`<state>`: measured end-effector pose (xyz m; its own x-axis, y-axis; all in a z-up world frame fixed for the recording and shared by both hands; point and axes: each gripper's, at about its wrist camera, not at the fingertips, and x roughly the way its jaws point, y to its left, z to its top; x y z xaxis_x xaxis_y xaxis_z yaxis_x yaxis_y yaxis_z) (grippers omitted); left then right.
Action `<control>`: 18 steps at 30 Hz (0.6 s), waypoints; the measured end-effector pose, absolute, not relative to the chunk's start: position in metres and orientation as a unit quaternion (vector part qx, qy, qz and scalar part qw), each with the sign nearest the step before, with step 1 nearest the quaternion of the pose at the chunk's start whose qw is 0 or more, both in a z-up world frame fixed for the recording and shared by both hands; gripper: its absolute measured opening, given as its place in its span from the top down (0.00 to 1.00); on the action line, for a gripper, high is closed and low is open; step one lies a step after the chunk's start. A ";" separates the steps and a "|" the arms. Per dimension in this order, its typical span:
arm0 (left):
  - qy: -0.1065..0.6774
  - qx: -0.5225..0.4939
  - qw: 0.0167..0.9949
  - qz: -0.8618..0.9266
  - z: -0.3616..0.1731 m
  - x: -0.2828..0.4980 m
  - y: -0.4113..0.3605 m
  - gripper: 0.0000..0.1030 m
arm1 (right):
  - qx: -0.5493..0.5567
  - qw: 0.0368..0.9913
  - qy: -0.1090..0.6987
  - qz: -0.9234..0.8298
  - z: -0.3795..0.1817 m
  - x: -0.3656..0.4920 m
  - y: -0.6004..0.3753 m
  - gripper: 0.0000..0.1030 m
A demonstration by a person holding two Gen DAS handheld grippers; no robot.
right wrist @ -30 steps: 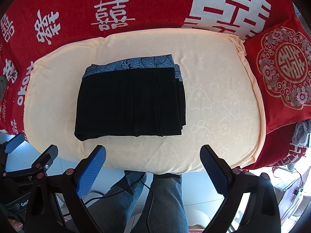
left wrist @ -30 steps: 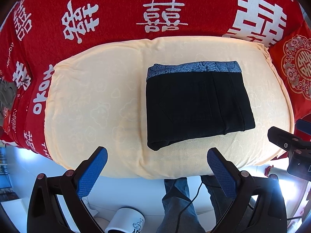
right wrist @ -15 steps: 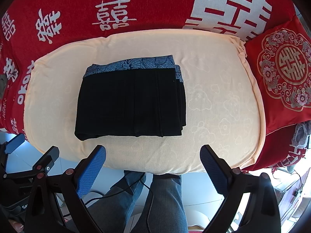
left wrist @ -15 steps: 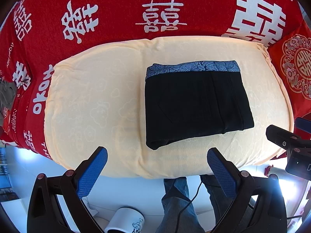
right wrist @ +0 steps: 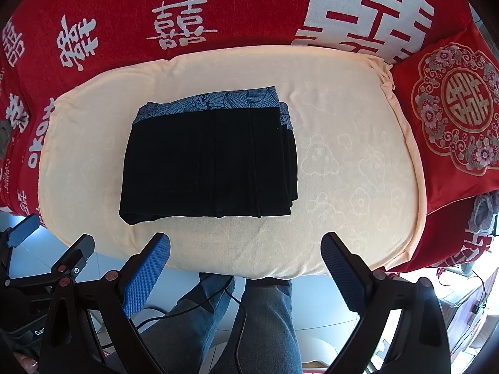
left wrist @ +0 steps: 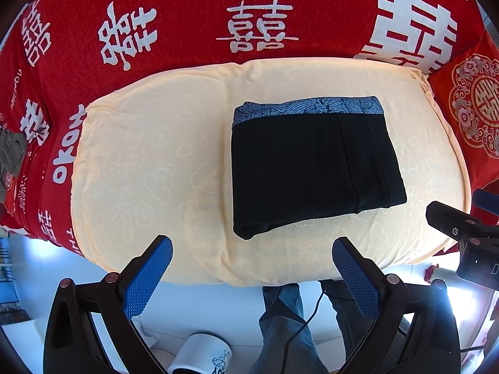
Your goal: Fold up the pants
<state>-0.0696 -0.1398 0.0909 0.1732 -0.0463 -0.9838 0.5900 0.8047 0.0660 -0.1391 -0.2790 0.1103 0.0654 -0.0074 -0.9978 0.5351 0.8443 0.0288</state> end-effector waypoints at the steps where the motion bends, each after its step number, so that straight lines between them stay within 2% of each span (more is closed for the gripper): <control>1: 0.605 0.225 0.732 -0.218 0.091 -0.070 -0.140 0.00 | 0.201 0.701 0.656 -0.194 0.110 -0.139 -0.279 0.05; 18: 0.610 0.215 0.731 -0.217 0.087 -0.070 -0.136 0.00 | 0.198 0.698 0.660 -0.194 0.107 -0.139 -0.274 0.05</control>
